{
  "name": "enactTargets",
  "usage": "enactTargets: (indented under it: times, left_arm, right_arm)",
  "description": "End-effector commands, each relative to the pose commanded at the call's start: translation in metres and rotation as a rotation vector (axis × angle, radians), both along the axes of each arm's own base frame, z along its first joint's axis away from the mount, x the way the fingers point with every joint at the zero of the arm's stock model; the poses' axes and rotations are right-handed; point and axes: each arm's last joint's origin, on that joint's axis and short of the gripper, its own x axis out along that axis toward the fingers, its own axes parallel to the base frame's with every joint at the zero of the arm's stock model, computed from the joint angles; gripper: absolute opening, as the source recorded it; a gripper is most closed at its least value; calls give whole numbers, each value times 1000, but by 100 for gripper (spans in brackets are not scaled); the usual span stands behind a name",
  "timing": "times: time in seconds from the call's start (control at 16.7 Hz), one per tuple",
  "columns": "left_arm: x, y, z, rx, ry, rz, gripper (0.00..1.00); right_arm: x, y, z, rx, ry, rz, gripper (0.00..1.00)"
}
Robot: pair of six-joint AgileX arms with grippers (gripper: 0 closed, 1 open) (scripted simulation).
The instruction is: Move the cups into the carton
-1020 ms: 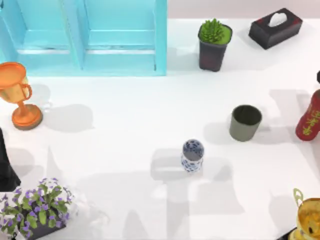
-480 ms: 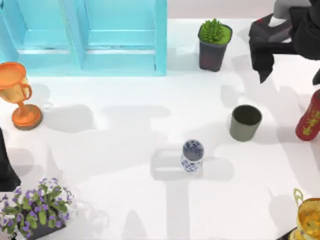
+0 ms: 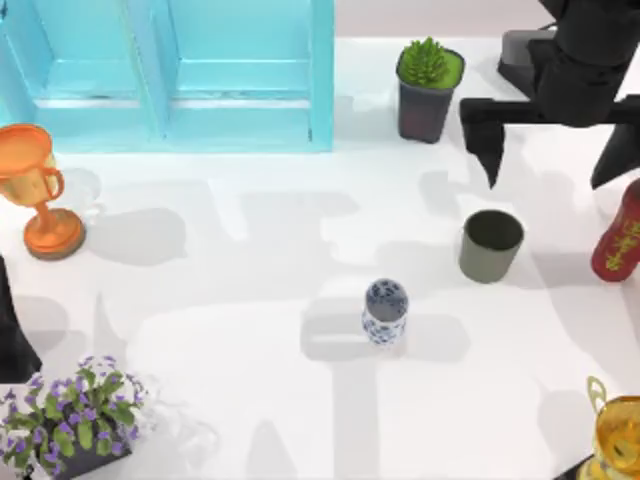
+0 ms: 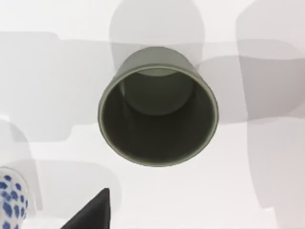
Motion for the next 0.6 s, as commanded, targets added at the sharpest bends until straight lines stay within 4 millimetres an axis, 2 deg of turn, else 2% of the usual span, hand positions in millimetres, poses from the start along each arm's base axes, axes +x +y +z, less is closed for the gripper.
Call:
enactTargets:
  times: [0.36, 0.6]
  left_arm:
    - [0, 0, 0, 0, 0, 0, 100]
    - [0, 0, 0, 0, 0, 0, 100]
  right_arm:
    - [1, -3, -3, 1, -2, -2, 100]
    - [1, -8, -26, 1, 0, 0, 100]
